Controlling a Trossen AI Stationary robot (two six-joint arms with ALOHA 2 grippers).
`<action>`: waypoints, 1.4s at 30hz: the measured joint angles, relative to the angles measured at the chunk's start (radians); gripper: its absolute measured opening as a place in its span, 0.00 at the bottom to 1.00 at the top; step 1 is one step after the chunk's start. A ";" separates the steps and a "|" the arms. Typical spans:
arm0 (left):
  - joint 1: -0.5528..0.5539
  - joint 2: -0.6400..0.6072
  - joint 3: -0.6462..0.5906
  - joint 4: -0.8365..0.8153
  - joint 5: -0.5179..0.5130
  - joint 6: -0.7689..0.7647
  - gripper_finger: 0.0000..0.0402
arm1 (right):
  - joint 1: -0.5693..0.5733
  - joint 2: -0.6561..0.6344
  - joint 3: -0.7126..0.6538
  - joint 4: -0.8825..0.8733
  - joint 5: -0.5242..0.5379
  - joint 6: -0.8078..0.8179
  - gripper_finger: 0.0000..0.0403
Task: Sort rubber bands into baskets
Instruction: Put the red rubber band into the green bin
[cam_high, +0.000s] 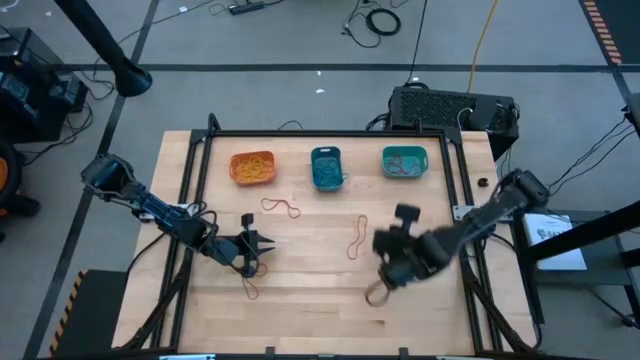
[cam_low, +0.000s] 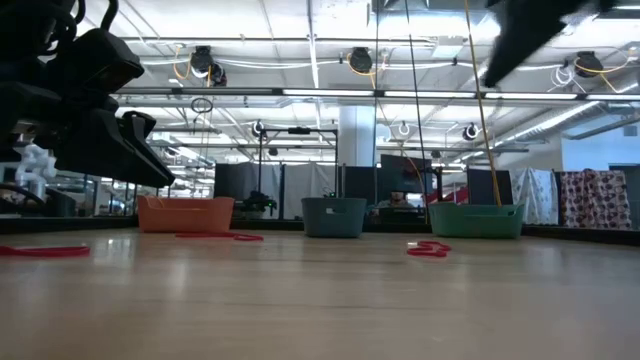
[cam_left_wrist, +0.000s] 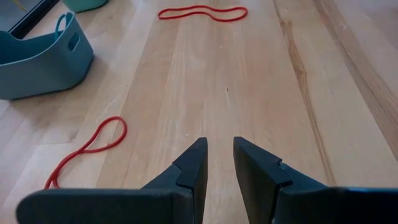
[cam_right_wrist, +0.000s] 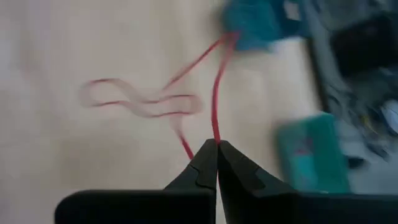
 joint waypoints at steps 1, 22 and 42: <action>0.000 0.000 0.000 0.000 0.000 0.001 0.22 | -0.033 0.000 0.017 -0.034 0.017 0.001 0.00; 0.000 0.000 0.000 -0.002 -0.002 -0.006 0.22 | -0.853 -0.025 0.039 -0.145 0.109 -0.345 0.00; 0.000 0.065 0.000 0.005 0.040 -0.211 0.22 | -1.015 -0.024 -0.168 0.178 0.101 -0.517 0.00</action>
